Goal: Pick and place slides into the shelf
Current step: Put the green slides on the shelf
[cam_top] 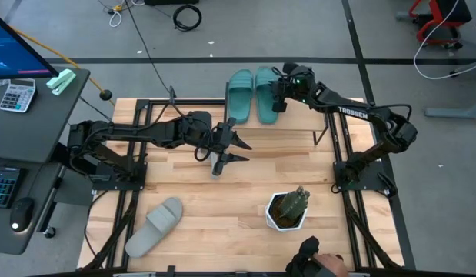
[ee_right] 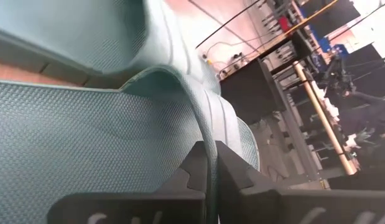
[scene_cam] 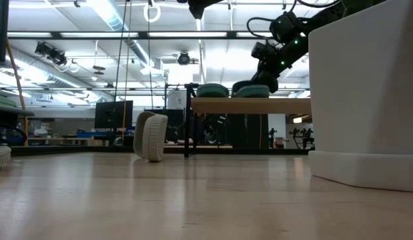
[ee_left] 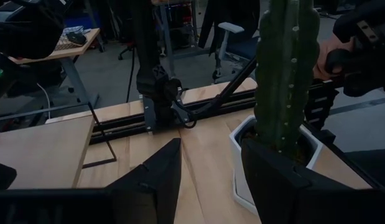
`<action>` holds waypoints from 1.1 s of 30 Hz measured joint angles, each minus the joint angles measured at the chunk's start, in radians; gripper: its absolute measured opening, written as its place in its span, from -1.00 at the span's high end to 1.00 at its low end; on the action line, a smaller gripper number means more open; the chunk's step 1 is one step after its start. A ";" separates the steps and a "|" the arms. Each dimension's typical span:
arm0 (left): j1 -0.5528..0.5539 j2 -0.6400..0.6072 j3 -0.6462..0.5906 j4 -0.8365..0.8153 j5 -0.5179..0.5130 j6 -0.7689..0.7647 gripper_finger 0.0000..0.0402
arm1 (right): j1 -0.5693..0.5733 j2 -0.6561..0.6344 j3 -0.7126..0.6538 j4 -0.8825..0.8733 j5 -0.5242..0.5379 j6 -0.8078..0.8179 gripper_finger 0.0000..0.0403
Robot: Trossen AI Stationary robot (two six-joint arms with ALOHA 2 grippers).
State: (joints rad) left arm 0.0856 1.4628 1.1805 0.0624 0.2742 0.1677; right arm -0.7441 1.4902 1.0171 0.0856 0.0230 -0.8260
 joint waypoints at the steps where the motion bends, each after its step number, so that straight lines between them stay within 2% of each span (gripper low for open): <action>1: 0.000 0.000 0.000 0.000 0.000 0.000 0.14 | 0.000 0.000 0.001 0.007 -0.004 0.004 0.95; 19: 0.000 0.000 0.000 0.000 0.000 0.000 0.14 | -0.011 0.003 0.001 0.020 -0.030 0.080 0.95; 33: 0.000 0.000 0.000 0.000 0.000 0.000 0.14 | -0.018 0.088 0.006 0.040 -0.042 0.096 0.95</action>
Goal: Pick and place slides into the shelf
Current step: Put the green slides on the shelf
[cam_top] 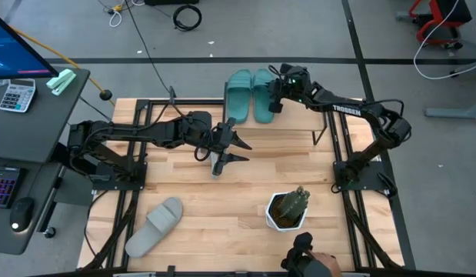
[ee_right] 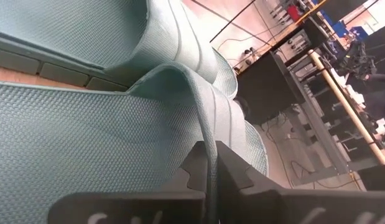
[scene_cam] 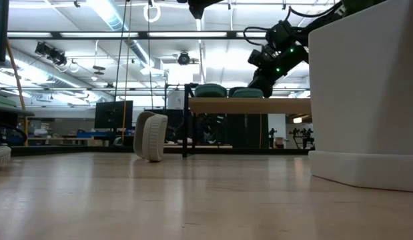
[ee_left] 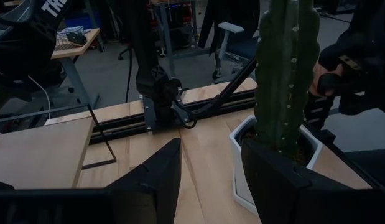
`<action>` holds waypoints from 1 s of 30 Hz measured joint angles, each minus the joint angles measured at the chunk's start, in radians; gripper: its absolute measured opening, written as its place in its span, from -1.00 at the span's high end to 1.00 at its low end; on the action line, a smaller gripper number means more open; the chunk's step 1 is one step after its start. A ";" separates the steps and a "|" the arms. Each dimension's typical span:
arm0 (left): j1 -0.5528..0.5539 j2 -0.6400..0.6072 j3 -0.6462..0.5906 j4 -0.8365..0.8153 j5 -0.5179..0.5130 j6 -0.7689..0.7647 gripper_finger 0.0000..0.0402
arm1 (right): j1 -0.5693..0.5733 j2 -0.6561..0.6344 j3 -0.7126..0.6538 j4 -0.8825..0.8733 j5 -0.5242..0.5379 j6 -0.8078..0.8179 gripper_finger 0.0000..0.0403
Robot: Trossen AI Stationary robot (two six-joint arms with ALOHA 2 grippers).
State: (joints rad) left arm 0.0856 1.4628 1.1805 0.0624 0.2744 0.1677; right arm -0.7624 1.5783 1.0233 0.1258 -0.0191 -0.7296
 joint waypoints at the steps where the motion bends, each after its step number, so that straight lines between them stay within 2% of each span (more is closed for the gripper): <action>1: 0.000 0.000 0.000 0.000 0.000 0.000 0.14 | 0.000 -0.002 0.000 -0.001 0.001 0.000 0.95; 5: 0.000 0.000 0.000 0.000 0.000 0.000 0.14 | -0.001 -0.029 -0.002 -0.018 0.009 0.006 0.91; 14: 0.000 0.000 0.000 0.000 0.000 0.000 0.14 | 0.006 -0.056 -0.005 -0.052 -0.020 0.020 0.57; 19: 0.000 0.000 0.000 0.000 0.000 0.000 0.14 | 0.013 -0.056 -0.005 -0.036 -0.036 0.023 0.46; 25: 0.000 0.000 0.000 0.000 0.000 0.000 0.14 | 0.013 -0.056 -0.005 -0.020 -0.037 0.031 0.47; 30: 0.000 0.000 0.000 0.000 0.000 0.000 0.14 | 0.012 -0.056 -0.005 -0.022 -0.042 0.039 0.66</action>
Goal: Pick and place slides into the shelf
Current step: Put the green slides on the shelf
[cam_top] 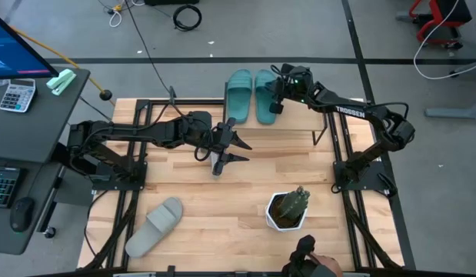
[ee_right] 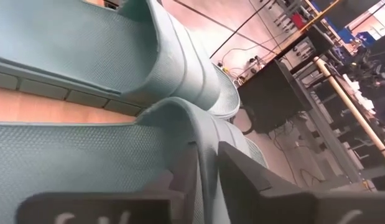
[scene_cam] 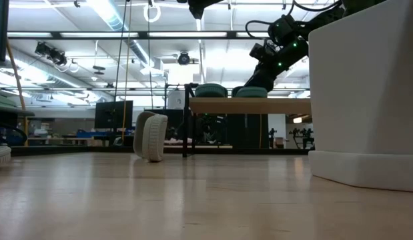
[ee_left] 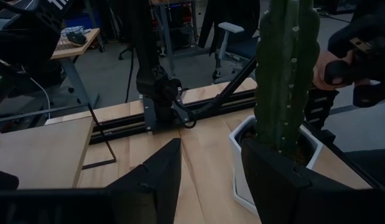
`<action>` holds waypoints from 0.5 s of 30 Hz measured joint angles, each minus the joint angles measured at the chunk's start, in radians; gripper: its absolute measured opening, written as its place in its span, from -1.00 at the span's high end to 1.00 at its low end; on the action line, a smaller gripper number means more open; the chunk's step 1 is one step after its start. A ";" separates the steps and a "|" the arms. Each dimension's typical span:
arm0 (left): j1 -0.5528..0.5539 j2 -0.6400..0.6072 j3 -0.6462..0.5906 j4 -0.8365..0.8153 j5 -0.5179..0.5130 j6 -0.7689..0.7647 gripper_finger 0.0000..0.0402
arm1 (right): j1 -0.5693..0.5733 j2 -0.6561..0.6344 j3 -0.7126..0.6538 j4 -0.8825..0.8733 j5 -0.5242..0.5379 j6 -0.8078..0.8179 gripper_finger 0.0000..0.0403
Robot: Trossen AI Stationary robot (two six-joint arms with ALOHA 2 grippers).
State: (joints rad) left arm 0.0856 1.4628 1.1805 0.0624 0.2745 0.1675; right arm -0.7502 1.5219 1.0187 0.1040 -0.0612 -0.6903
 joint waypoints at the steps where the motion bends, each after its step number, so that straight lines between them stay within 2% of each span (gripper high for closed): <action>1: 0.000 0.000 0.000 0.000 0.000 0.000 0.14 | 0.000 0.000 0.000 0.000 -0.003 0.000 0.70; 10: 0.000 0.000 0.000 0.000 0.000 0.000 0.14 | 0.000 0.000 0.000 0.012 -0.013 0.008 0.94; 15: 0.000 0.000 0.000 0.000 0.000 0.000 0.14 | 0.000 0.000 0.000 0.028 -0.015 0.016 0.92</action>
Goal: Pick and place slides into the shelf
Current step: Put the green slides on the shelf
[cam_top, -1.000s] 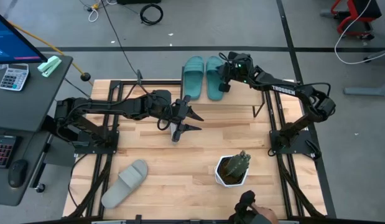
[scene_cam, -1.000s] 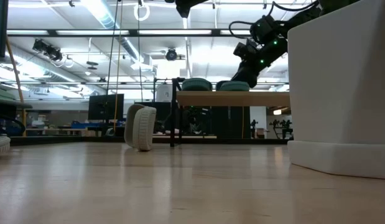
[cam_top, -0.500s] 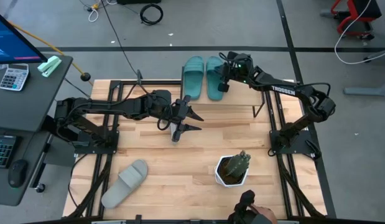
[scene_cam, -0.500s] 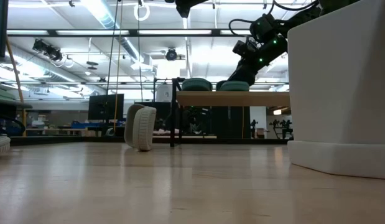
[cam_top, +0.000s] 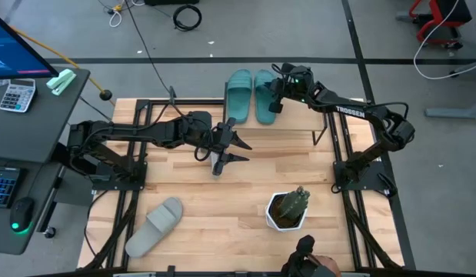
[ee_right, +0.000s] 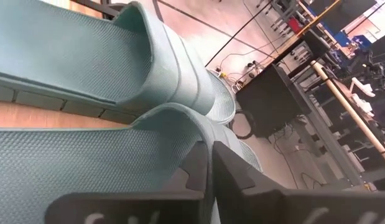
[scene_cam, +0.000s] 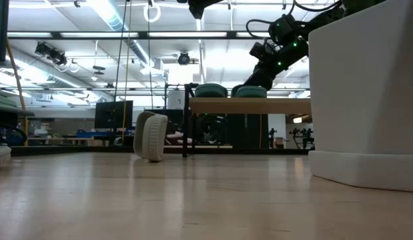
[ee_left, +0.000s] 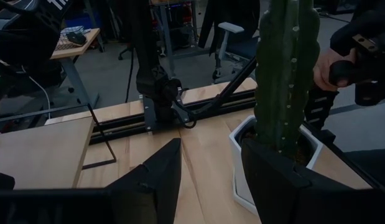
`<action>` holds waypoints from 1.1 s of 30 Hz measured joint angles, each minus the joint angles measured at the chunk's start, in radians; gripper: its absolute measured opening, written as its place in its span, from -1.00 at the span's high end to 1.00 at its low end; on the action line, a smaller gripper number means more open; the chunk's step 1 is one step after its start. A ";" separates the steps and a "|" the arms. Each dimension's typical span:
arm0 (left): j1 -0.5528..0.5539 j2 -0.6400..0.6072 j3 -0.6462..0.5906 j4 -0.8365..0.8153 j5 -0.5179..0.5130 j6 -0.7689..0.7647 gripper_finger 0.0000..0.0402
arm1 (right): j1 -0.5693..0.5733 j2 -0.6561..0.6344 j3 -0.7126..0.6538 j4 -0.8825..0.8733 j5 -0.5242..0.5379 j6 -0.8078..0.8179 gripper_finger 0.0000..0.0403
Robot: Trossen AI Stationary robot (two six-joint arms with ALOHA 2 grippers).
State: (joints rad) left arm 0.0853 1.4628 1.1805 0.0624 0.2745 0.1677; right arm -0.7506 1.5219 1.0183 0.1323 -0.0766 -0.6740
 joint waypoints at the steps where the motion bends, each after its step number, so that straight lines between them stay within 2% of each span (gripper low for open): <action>1: 0.000 0.000 0.000 0.000 0.000 0.000 0.13 | 0.000 0.000 0.000 0.001 0.000 0.001 0.93; 17: 0.000 0.000 0.000 0.000 0.000 0.000 0.14 | 0.000 0.000 0.000 0.004 -0.011 0.022 0.96; 33: 0.000 0.000 0.000 0.000 0.000 0.000 0.14 | 0.001 -0.001 0.000 -0.007 -0.069 0.030 0.62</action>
State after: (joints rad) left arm 0.0855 1.4628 1.1805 0.0621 0.2745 0.1677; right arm -0.7498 1.5208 1.0183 0.1249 -0.1452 -0.6443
